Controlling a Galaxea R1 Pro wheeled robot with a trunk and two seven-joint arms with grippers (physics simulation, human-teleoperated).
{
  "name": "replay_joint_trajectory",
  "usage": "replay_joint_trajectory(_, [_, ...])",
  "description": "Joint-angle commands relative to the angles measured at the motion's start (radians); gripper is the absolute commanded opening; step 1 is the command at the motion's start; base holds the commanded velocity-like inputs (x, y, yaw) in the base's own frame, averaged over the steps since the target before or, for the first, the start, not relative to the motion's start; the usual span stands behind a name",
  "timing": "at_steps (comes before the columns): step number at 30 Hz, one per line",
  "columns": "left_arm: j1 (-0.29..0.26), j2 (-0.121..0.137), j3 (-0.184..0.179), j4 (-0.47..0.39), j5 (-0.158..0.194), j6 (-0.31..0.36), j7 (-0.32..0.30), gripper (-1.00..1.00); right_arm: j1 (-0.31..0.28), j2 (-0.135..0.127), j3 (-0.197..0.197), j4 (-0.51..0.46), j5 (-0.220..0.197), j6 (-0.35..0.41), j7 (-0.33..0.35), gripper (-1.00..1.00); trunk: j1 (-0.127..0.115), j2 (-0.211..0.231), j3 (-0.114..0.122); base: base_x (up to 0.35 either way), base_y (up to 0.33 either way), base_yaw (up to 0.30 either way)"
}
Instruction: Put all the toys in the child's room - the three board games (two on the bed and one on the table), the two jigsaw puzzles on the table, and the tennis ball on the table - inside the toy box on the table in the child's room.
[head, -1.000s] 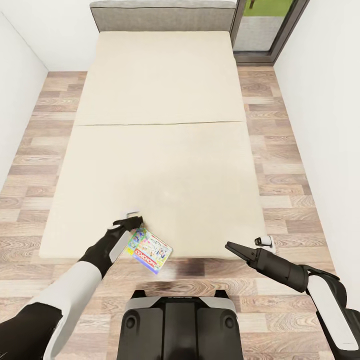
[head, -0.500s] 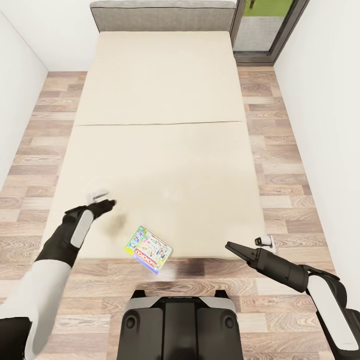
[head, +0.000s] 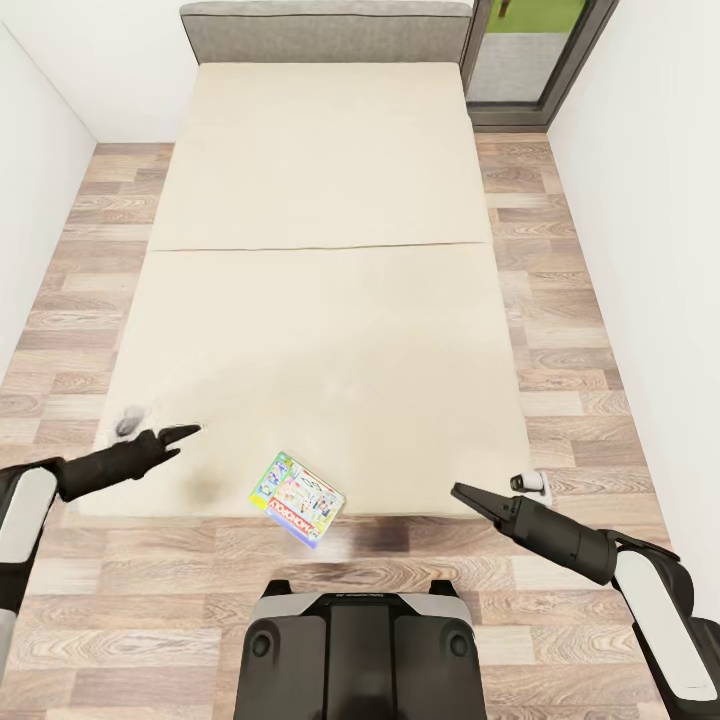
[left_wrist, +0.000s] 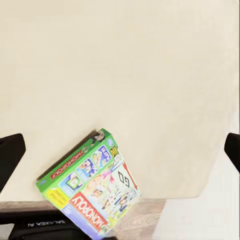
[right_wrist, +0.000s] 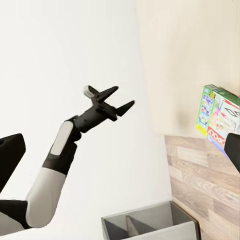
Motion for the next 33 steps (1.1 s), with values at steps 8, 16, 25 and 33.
replay_joint_trajectory(8, [0.126,0.129,0.020,-0.005,-0.005,0.026,-0.523,1.00,0.000,-0.001,0.001,0.001,0.002,-0.043,0.003,1.00,0.001,-0.001,-0.001,0.000,0.000,0.000])
replay_joint_trajectory(16, [0.139,0.153,0.014,-0.002,-0.016,0.027,-0.630,1.00,0.004,0.000,0.002,0.002,0.002,-0.055,0.003,1.00,0.001,-0.001,0.006,0.000,0.000,-0.026])
replay_joint_trajectory(25, [0.141,0.159,0.015,-0.002,-0.017,0.027,-0.645,1.00,0.004,0.001,0.002,0.002,0.003,-0.057,0.003,1.00,0.001,-0.001,0.020,0.000,0.000,-0.037])
replay_joint_trajectory(33, [0.141,0.157,0.015,-0.003,-0.017,0.027,-0.647,1.00,0.004,-0.001,0.001,0.002,0.004,-0.057,0.003,1.00,0.001,-0.001,0.033,0.000,0.000,-0.004])
